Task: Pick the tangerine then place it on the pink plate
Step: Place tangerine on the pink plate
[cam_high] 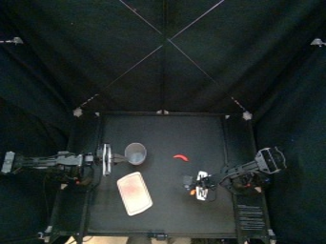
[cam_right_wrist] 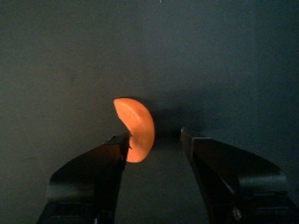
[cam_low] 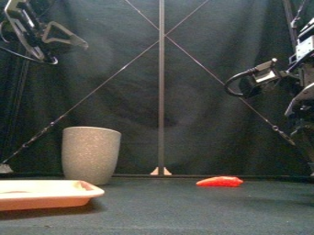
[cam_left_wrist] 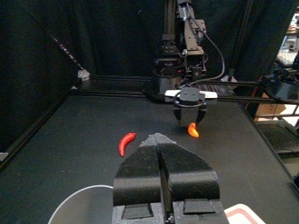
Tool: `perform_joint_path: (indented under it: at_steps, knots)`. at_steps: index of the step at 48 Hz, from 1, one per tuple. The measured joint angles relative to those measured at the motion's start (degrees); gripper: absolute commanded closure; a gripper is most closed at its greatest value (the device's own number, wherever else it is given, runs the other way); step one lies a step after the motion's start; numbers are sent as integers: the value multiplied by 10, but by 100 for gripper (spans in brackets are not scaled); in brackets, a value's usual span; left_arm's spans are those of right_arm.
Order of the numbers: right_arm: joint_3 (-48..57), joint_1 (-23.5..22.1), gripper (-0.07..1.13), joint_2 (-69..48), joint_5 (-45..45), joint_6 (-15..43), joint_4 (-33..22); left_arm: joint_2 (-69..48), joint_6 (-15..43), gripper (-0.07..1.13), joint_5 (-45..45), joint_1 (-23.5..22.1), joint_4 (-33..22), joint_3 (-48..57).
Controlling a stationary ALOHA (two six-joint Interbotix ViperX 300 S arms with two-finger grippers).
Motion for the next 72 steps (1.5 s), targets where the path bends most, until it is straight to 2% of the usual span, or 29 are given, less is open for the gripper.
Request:
perform_joint_path:
  at_steps: [6, 27, 32, 41, 52, 58, 66, 72]
  knots:
    - [3, 8, 20, 2, -8, 19, -6, 0, 0, 99, 0, 0, 0, 0]
    - [0, 28, 22, 41, -50, 19, 8, 0, 0, 99, -1, 1, 0, 0]
    - [-2, 29, 29, 43, -50, 19, 9, -1, 0, 99, -1, 0, 0, 0]
    - [-2, 29, 48, 43, -51, 19, 14, 0, 0, 99, 0, 1, 0, 0]
    - [-30, 29, 50, 47, -50, 18, 11, 0, 0, 99, -1, 1, 0, 3]
    - [-83, 26, 50, 47, -51, 14, -6, 0, 0, 99, 0, 1, 0, 3]
    - [-174, 9, 50, 74, -57, 13, -56, 0, 3, 99, -2, 1, 1, 3]
    - [-235, -16, 50, 109, -69, 11, -95, -1, 10, 99, -6, 4, 21, 3]
